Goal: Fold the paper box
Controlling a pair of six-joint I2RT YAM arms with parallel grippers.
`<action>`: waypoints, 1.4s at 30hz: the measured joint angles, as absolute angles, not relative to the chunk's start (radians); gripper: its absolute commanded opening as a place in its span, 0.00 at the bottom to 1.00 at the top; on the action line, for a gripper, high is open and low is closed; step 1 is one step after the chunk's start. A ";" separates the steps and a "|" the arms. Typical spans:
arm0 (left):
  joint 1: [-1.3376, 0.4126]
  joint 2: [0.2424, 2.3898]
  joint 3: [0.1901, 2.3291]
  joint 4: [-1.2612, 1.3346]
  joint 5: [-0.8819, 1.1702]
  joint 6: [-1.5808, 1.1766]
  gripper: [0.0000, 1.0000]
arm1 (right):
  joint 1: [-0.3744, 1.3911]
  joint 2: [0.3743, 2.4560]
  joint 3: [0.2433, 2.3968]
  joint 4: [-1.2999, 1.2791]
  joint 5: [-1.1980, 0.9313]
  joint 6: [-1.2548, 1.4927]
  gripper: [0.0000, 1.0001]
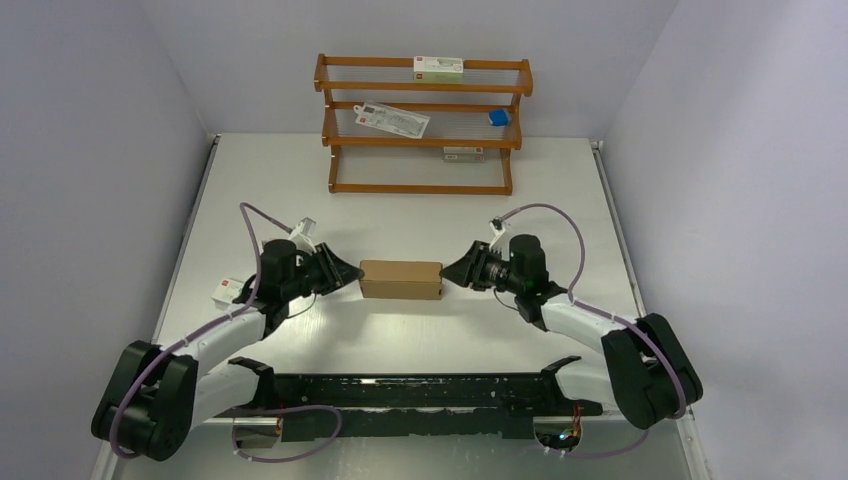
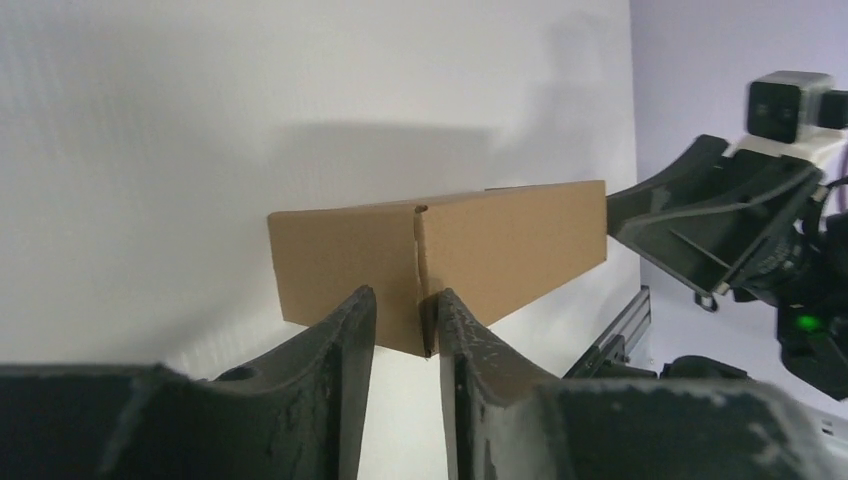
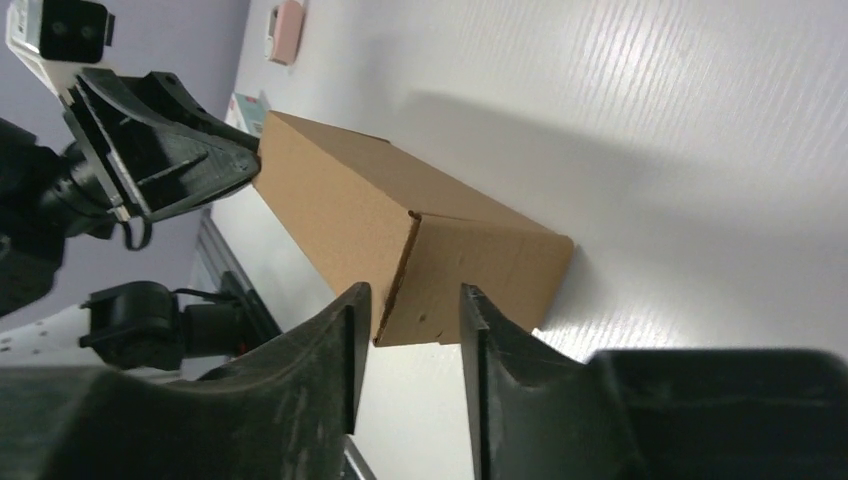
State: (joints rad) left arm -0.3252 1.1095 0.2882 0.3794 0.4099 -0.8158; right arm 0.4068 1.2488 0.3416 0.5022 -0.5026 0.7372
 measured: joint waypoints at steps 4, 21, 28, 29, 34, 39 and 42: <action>-0.325 1.066 0.340 0.224 0.371 -0.787 0.49 | 0.407 1.209 0.414 0.377 -0.490 0.657 0.58; -0.325 0.752 0.812 -0.374 0.116 -0.484 0.97 | 0.547 1.274 0.831 -0.067 -0.506 0.135 0.98; -0.325 0.634 0.830 -0.494 -0.089 -0.350 0.97 | 0.701 1.398 0.987 -0.228 -0.415 -0.080 1.00; -0.325 0.617 0.820 -0.501 -0.118 -0.340 0.97 | 0.719 1.424 1.016 -0.253 -0.401 -0.110 1.00; -0.325 0.527 0.726 -0.517 -0.211 -0.329 0.97 | 0.802 1.537 1.138 -0.361 -0.307 -0.245 1.00; -0.334 0.490 0.704 -0.548 -0.263 -0.325 0.97 | 0.860 1.628 1.233 -0.455 -0.224 -0.354 0.99; -0.351 0.483 0.704 -0.549 -0.282 -0.323 0.97 | 0.877 1.682 1.287 -0.501 -0.197 -0.396 0.98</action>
